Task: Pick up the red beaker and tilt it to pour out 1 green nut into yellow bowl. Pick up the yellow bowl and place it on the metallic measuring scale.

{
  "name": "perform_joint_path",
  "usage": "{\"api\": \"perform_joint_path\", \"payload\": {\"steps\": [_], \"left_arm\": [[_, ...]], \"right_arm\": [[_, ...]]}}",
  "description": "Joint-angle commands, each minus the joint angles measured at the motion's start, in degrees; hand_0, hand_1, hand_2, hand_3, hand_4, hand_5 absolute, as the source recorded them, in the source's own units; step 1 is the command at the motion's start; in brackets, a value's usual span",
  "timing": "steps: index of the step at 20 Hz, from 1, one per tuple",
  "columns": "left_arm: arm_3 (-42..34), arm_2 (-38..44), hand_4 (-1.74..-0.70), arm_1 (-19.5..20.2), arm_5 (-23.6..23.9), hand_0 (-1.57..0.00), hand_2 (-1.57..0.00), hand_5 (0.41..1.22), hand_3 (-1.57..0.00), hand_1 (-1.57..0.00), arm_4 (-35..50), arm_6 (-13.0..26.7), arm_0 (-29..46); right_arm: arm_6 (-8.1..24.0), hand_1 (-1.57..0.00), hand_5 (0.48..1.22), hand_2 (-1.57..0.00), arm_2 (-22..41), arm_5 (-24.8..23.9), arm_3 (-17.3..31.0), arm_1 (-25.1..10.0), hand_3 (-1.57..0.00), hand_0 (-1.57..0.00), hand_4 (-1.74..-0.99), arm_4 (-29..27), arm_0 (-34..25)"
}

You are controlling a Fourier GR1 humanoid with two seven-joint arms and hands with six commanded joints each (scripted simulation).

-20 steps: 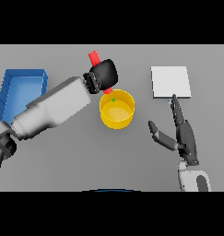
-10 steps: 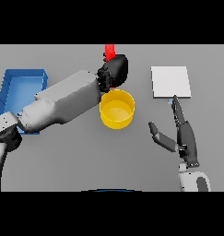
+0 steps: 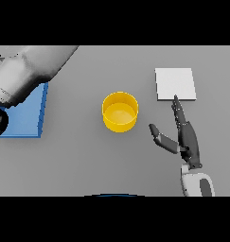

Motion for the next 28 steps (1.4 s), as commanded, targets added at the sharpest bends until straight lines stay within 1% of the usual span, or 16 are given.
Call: {"api": "perform_joint_path", "payload": {"steps": [1,2,3,4,6,8,10,12,13,14,16,18,21,23,25,28], "left_arm": [[2.4,3.8,-1.73,0.5,-0.9,-1.57,-1.57,1.221,-1.57,-1.57,2.9,1.2,-0.7],[5.0,9.3,-1.73,1.4,-2.7,-1.57,-1.57,1.221,-1.52,-1.57,7.0,4.0,-1.0],[6.5,14.0,-1.73,3.2,-3.3,-1.57,-1.57,1.221,-1.51,-1.57,10.9,5.2,-0.8],[9.0,18.9,-1.73,4.9,-3.8,-1.57,-1.57,1.221,-1.51,-1.57,14.8,7.0,-0.7],[12.8,27.8,-1.74,7.9,-3.6,-1.57,-1.57,1.221,-1.52,-1.57,22.7,8.4,1.3],[15.1,34.5,-1.74,10.8,-1.5,-1.57,-1.57,1.221,-1.54,-1.57,29.0,9.5,4.0],[15.4,39.0,-1.74,12.6,1.1,-1.57,-1.57,1.221,-1.55,-1.57,33.9,11.8,8.6],[15.2,41.6,-1.74,13.2,4.9,-1.57,-1.57,1.221,-1.56,-1.57,37.1,17.1,14.2],[13.6,42.4,-1.74,13.4,7.6,-1.57,-1.57,1.221,-1.56,-1.57,38.1,19.3,16.8],[12.8,44.4,-1.74,13.4,9.9,-1.57,-1.57,1.221,-1.56,-1.57,40.7,19.7,20.1],[9.8,47.8,-1.74,13.6,12.0,-1.57,-1.57,1.221,-1.57,-1.57,44.9,24.1,24.5],[6.3,50.3,-1.74,13.4,14.0,-1.57,-1.57,1.221,-1.57,-1.57,48.4,27.7,30.0],[-3.2,52.1,-1.74,12.1,16.1,-1.57,-1.57,1.221,-1.57,-1.57,52.7,29.6,40.2],[-10.6,52.7,-1.74,11.0,17.3,-1.57,-1.57,1.221,-1.57,-1.57,55.1,31.4,47.5],[-15.9,53.3,-1.74,9.8,18.2,-1.57,-1.57,1.221,-1.57,-1.57,56.8,33.4,53.2],[-23.1,53.1,-1.74,8.0,19.6,-1.57,-1.57,1.098,-1.57,-1.57,58.5,35.6,59.6]], "right_arm": [[-0.3,0.0,0.563,0.0,-0.3,-0.1,0.4,-0.4,0.0,0.0,-1.104,0.1,-0.3],[-0.6,0.0,0.572,0.0,0.1,0.3,0.7,-0.4,0.0,0.0,-1.102,0.2,-0.5],[-1.2,0.0,0.576,0.0,0.2,0.5,0.5,-0.7,0.0,0.0,-1.104,0.3,-0.3],[-0.8,0.0,0.578,0.0,0.2,0.4,1.0,-0.3,0.0,0.0,-1.105,0.0,-0.7],[-1.2,0.0,0.582,0.0,0.0,0.9,1.0,-0.6,0.0,0.0,-1.116,-0.6,-0.7],[-1.3,0.0,0.595,0.0,0.3,0.7,1.0,-1.1,0.0,0.0,-1.118,0.4,-0.8],[-0.6,0.0,0.606,0.0,0.4,0.2,2.0,-1.4,0.0,0.0,-1.127,1.5,-1.4],[-1.1,0.0,0.621,0.0,0.6,0.7,1.6,-1.6,0.0,0.0,-1.132,1.2,-1.7],[-0.6,0.0,0.626,0.0,0.3,0.9,2.0,-2.1,0.0,0.0,-1.138,1.2,-2.0],[-1.2,0.0,0.628,0.0,0.2,1.3,1.9,-2.5,0.0,0.0,-1.142,0.9,-1.4],[-1.0,0.0,0.64,0.0,0.8,1.6,2.0,-2.0,0.0,0.0,-1.133,0.9,-1.3],[-1.2,0.0,0.655,0.0,0.7,1.8,0.5,-2.6,0.0,0.0,-1.133,0.7,-0.6],[-0.3,0.0,0.669,0.0,0.3,1.9,1.9,-2.1,0.0,0.0,-1.131,-0.1,-1.7],[-2.1,0.0,0.676,0.0,0.4,2.0,1.8,-2.6,0.0,0.0,-1.151,0.3,-1.2],[-1.8,0.0,0.676,0.0,0.1,1.6,1.4,-3.0,0.0,0.0,-1.166,0.5,-1.1],[-1.9,0.0,0.677,0.0,0.3,1.8,1.6,-3.0,0.0,0.0,-1.171,0.6,-0.7]]}}
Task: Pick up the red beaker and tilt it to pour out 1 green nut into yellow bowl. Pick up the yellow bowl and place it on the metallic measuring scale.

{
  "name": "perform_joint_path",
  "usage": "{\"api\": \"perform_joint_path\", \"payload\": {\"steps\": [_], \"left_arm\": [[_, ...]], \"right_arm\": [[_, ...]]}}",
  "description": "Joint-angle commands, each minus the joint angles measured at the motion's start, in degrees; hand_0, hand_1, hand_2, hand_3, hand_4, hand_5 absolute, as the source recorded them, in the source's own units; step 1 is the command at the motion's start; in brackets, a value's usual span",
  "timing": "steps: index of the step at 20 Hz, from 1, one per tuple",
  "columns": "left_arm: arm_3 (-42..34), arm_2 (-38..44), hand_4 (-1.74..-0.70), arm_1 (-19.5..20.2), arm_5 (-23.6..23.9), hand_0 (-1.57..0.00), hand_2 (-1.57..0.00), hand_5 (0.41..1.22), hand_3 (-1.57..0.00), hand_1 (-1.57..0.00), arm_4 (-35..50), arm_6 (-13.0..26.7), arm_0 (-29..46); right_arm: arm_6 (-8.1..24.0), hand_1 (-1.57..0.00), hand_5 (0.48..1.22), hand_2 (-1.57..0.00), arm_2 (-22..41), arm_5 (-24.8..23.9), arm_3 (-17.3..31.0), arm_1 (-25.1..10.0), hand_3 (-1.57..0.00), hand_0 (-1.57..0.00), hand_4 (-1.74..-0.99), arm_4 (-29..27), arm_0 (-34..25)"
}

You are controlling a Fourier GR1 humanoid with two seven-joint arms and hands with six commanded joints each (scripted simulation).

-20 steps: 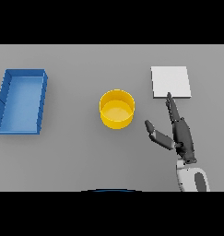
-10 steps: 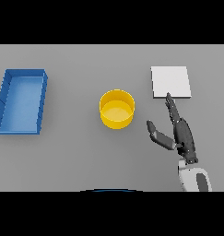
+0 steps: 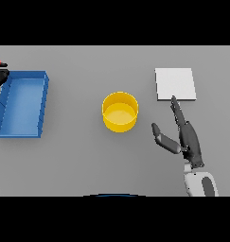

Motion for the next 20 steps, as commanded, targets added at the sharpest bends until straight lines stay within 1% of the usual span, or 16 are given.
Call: {"api": "perform_joint_path", "payload": {"steps": [1,2,3,4,5,6,7,8,9,10,11,13,14,17,19,20], "left_arm": [[-1.7,0.0,-1.74,-0.2,0.6,-1.57,-1.57,1.05,-1.57,-1.57,0.1,1.7,1.1],[-2.5,0.0,-1.74,-0.5,1.1,-1.57,-1.57,0.984,-1.57,-1.57,0.1,2.8,1.6],[-3.7,0.1,-1.74,-0.5,1.1,-1.57,-1.57,0.925,-1.57,-1.57,0.3,4.0,2.3],[-5.4,0.1,-1.66,-0.8,0.7,-1.57,-1.57,0.868,-1.57,-1.57,0.4,5.6,3.4],[-7.2,0.1,-1.52,-0.5,-0.6,-1.57,-1.53,0.818,-1.53,-1.57,0.6,6.6,4.4],[-9.3,-0.6,-1.37,-0.3,-3.5,-1.47,-1.28,0.774,-1.32,-1.34,1.6,5.4,5.4],[-10.8,-0.4,-1.23,0.1,-5.8,-1.17,-1.02,0.737,-1.05,-1.07,3.3,5.1,6.1],[-11.7,0.3,-1.13,0.4,-8.3,-0.94,-0.82,0.705,-0.84,-0.86,5.6,4.6,6.9],[-12.5,0.7,-1.05,0.3,-10.3,-0.75,-0.65,0.683,-0.67,-0.69,7.7,4.5,7.3],[-12.9,0.1,-0.98,1.2,-11.7,-0.6,-0.52,0.664,-0.54,-0.55,7.4,5.3,7.6],[-12.9,-1.0,-0.92,1.5,-12.7,-0.48,-0.42,0.651,-0.43,-0.44,6.7,6.5,7.3],[-11.8,-1.9,-0.84,2.9,-14.5,-0.31,-0.27,0.632,-0.28,-0.28,5.4,7.8,6.8],[-11.1,-2.6,-0.83,3.2,-15.0,-0.25,-0.21,0.627,-0.22,-0.22,4.5,8.1,6.5],[-9.3,-3.4,-0.79,2.8,-13.0,-0.13,-0.11,0.627,-0.11,-0.11,2.3,5.6,6.2],[-9.2,-3.3,-0.78,2.4,-12.1,-0.08,-0.07,0.631,-0.07,-0.07,2.2,3.6,5.8],[-9.9,-3.1,-0.78,2.0,-11.1,-0.06,-0.06,0.633,-0.06,-0.06,2.3,2.5,6.2]], "right_arm": [[-0.8,0.0,0.675,0.0,0.5,0.1,0.0,0.2,0.0,0.0,-1.167,0.3,0.6],[-0.3,0.0,0.671,0.0,0.3,0.2,-0.1,0.1,0.0,0.0,-1.161,0.2,0.3],[-0.6,0.0,0.671,0.0,0.2,0.2,0.2,0.0,0.0,0.0,-1.157,0.1,0.4],[-0.1,0.0,0.669,0.0,0.2,0.2,0.4,0.2,0.0,0.0,-1.155,0.0,0.1],[0.4,0.0,0.67,0.0,0.1,0.4,0.5,0.3,0.0,0.0,-1.155,-0.5,-0.5],[0.0,0.0,0.67,0.0,-0.1,0.5,0.5,0.1,0.0,0.0,-1.153,-0.7,-0.4],[-0.4,0.0,0.67,0.0,0.3,0.4,0.4,0.3,0.0,0.0,-1.151,-0.2,-0.1],[-0.4,0.0,0.67,0.0,0.4,0.1,-0.1,0.3,0.0,0.0,-1.149,0.1,0.0],[-0.4,0.0,0.671,0.0,0.3,0.1,0.1,0.4,0.0,0.0,-1.15,0.1,0.0],[-0.7,0.0,0.67,0.0,0.0,0.1,0.2,0.2,0.0,0.0,-1.153,-0.3,0.1],[-0.2,0.0,0.67,0.0,-0.1,0.3,0.2,0.3,0.0,0.0,-1.155,-0.7,-0.3],[-0.8,0.0,0.67,0.0,0.0,0.0,0.2,0.2,0.0,0.0,-1.155,-0.2,-0.2],[-0.3,0.0,0.665,0.0,0.2,-0.5,0.2,0.1,0.0,0.0,-1.156,0.6,-0.3],[-0.3,0.0,0.665,0.0,0.6,-1.0,0.3,0.2,0.0,0.0,-1.157,1.6,0.3],[2.1,0.0,0.644,0.0,0.8,-1.5,0.4,0.7,0.0,0.0,-1.144,2.4,-1.0],[3.7,0.0,0.631,0.0,1.5,-2.3,0.1,-0.1,0.0,0.0,-1.131,5.0,-0.6]]}}
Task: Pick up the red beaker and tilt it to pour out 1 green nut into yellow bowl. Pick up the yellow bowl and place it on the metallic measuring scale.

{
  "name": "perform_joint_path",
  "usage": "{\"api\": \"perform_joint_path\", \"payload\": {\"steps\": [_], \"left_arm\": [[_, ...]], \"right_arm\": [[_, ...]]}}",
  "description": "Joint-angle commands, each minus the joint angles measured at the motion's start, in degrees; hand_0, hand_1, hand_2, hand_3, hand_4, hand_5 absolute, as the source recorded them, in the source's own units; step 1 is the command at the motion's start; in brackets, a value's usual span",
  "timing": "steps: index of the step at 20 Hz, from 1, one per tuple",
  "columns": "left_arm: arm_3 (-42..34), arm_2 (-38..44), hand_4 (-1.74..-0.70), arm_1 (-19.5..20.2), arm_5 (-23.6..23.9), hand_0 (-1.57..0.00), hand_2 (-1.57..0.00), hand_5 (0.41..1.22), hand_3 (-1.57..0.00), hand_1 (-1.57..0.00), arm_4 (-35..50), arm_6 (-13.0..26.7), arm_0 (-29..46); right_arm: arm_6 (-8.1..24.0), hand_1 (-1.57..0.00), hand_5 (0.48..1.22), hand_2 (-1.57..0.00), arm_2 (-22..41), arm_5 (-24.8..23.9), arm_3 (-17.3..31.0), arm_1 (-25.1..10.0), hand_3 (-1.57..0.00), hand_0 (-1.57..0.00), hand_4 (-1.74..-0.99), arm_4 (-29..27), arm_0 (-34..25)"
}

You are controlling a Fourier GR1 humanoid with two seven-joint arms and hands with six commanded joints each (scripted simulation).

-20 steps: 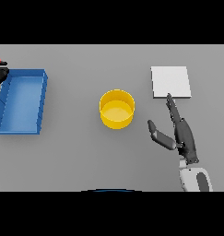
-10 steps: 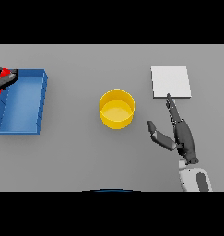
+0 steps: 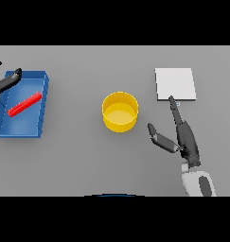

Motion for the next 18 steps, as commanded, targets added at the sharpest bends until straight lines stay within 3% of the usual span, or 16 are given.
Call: {"api": "perform_joint_path", "payload": {"steps": [1,4,7,11,18], "left_arm": [[-0.3,0.3,-0.78,0.0,0.4,-0.05,-0.04,0.635,-0.05,-0.05,0.2,-1.0,0.1],[-1.3,1.3,-0.79,-1.1,0.9,-0.03,-0.02,0.657,-0.02,-0.02,1.9,-1.9,0.0],[-2.9,1.0,-0.8,-1.8,1.0,-0.01,-0.01,0.673,-0.01,-0.01,2.3,-1.5,0.7],[-3.2,1.3,-0.81,-2.2,0.8,0.0,0.0,0.688,0.0,0.0,2.9,-0.5,1.4],[-4.1,1.5,-0.81,-1.6,0.1,0.0,0.0,0.692,0.0,0.0,3.2,-0.9,1.9]], "right_arm": [[-0.3,0.0,0.638,0.0,0.4,0.7,-0.7,-1.0,0.0,0.0,-1.115,0.6,-0.2],[-0.3,0.0,0.665,0.0,3.1,5.5,-0.1,-5.1,0.0,0.0,-1.088,3.4,-4.6],[3.6,0.0,0.637,0.0,6.2,8.5,2.0,-10.6,0.0,0.0,-1.128,11.2,-10.2],[1.2,0.0,0.63,0.0,11.8,12.8,5.4,-16.2,0.0,0.0,-1.15,19.9,-18.0],[-4.2,0.0,0.642,0.0,20.5,19.1,13.9,-18.6,0.0,0.0,-1.156,27.8,-30.2]]}}
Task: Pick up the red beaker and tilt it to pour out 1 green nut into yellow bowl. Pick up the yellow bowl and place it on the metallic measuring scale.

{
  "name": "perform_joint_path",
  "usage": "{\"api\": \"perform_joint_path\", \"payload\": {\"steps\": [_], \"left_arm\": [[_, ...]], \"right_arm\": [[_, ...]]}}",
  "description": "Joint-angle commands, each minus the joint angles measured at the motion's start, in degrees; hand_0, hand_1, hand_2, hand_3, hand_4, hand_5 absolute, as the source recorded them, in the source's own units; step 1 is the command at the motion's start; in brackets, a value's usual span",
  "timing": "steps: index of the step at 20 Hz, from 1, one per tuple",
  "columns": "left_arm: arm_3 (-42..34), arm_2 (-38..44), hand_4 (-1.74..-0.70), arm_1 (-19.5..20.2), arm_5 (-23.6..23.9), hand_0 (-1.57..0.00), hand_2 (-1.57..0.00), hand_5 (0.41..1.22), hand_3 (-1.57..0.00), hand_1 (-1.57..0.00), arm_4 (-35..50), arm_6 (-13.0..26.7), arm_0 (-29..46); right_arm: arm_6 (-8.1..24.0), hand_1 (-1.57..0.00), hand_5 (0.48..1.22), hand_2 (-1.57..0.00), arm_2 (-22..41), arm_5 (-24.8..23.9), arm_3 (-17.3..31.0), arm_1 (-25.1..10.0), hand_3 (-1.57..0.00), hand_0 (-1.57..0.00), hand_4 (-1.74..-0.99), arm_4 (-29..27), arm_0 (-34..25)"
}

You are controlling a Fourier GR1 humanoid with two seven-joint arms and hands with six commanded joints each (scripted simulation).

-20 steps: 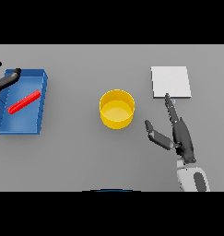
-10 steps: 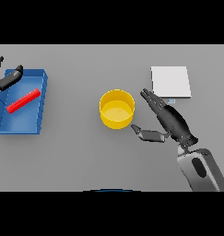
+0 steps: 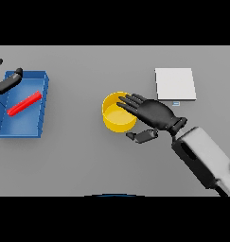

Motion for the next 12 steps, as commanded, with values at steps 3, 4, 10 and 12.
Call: {"api": "perform_joint_path", "payload": {"steps": [3,4,10,12], "left_arm": [[0.5,0.2,-0.81,0.1,-0.7,0.0,0.0,0.695,0.0,0.0,0.4,-0.7,0.3],[1.1,0.2,-0.81,0.0,-0.4,0.0,0.0,0.696,0.0,0.0,0.2,0.0,-0.7],[0.4,0.1,-0.81,0.2,0.0,0.0,0.0,0.7,0.0,0.0,-0.3,-0.7,0.3],[-0.2,0.2,-0.8,0.7,-0.8,0.0,0.0,0.703,0.0,0.0,0.1,-0.8,0.7]], "right_arm": [[-1.7,0.0,0.642,0.0,2.2,2.3,4.1,0.2,0.0,0.0,-1.156,1.2,-4.0],[-1.7,0.0,0.644,0.0,3.1,3.2,5.9,1.0,0.0,0.0,-1.157,1.5,-5.3],[-2.3,0.0,0.67,0.0,7.5,8.1,12.5,3.0,0.0,0.0,-1.164,3.7,-10.7],[-2.5,0.0,0.674,0.0,8.6,8.7,14.4,3.4,0.0,0.0,-1.174,4.5,-11.7]]}}
